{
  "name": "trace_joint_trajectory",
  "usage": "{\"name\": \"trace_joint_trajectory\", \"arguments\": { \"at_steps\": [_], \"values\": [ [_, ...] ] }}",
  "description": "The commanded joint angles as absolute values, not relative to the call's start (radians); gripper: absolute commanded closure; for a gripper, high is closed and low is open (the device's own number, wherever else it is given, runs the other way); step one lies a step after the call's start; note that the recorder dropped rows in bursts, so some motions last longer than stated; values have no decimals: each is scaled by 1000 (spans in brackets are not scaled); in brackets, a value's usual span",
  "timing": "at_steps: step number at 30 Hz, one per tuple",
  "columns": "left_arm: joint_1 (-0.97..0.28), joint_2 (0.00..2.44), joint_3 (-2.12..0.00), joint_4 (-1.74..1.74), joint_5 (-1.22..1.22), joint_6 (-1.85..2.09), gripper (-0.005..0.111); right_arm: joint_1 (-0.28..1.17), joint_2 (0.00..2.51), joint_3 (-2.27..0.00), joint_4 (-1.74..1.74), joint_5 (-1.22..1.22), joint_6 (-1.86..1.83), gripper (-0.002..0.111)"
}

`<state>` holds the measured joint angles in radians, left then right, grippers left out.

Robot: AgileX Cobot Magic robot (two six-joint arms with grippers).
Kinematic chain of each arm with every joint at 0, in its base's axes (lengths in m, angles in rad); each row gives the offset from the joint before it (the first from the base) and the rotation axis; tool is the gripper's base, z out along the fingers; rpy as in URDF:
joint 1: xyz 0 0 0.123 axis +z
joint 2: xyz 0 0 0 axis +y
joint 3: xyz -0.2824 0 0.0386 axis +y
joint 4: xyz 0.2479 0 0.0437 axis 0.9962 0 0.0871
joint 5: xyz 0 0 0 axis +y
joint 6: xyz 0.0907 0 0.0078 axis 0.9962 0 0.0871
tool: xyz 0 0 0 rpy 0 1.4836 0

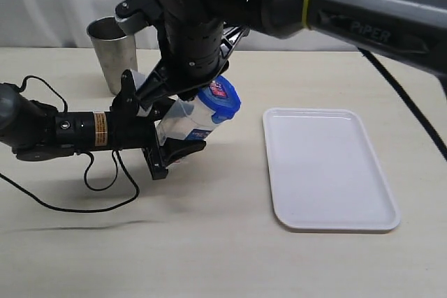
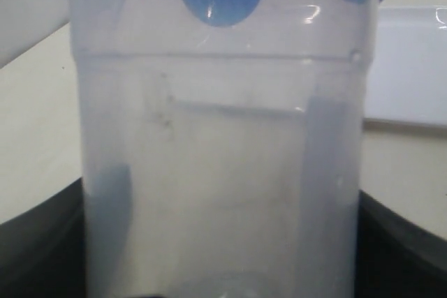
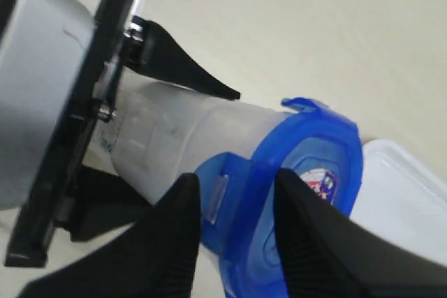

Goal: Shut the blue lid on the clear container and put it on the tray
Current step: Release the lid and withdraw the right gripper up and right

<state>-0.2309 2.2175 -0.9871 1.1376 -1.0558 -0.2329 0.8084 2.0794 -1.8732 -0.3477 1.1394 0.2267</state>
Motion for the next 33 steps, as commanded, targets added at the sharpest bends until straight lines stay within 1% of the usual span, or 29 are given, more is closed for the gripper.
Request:
{"name": "trace_joint_trajectory", "arguments": {
  "at_steps": [1, 6, 10, 14, 20, 23, 24, 25, 28, 30, 33],
  "values": [
    [-231, 2205, -991, 1116, -1137, -239, 107, 831, 2142, -1849, -338, 1213, 199, 79],
    [-231, 2205, -991, 1116, -1137, -239, 107, 852, 2138, -1850, -354, 1193, 158, 79],
    [-231, 2205, -991, 1116, -1137, -237, 107, 855, 2106, -1885, -273, 1157, 85, 79],
    [-231, 2205, -991, 1116, -1137, -237, 107, 850, 2030, -1895, -210, 1080, 41, 79],
    [-231, 2205, -991, 1116, -1144, -237, 107, 823, 1915, -1889, -218, 1065, 7, 79],
    [-231, 2205, -991, 1129, -1188, -237, 107, 805, 1863, -1889, -218, 1050, 0, 79],
    [-231, 2205, -991, 1134, -1210, -237, 107, 804, 1844, -1870, -218, 1014, -9, 80],
    [-231, 2205, -991, 1141, -1221, -237, 107, 804, 1819, -1828, -220, 954, -11, 84],
    [-231, 2201, -991, 1162, -1221, -237, 107, 804, 1713, -1644, -261, 712, 0, 103],
    [-231, 2201, -991, 1162, -1221, -237, 107, 804, 1625, -1490, -289, 523, 8, 104],
    [-233, 2201, -991, 1158, -1221, -237, 107, 790, 1533, -1326, -363, 367, 80, 104]
  ]
}}
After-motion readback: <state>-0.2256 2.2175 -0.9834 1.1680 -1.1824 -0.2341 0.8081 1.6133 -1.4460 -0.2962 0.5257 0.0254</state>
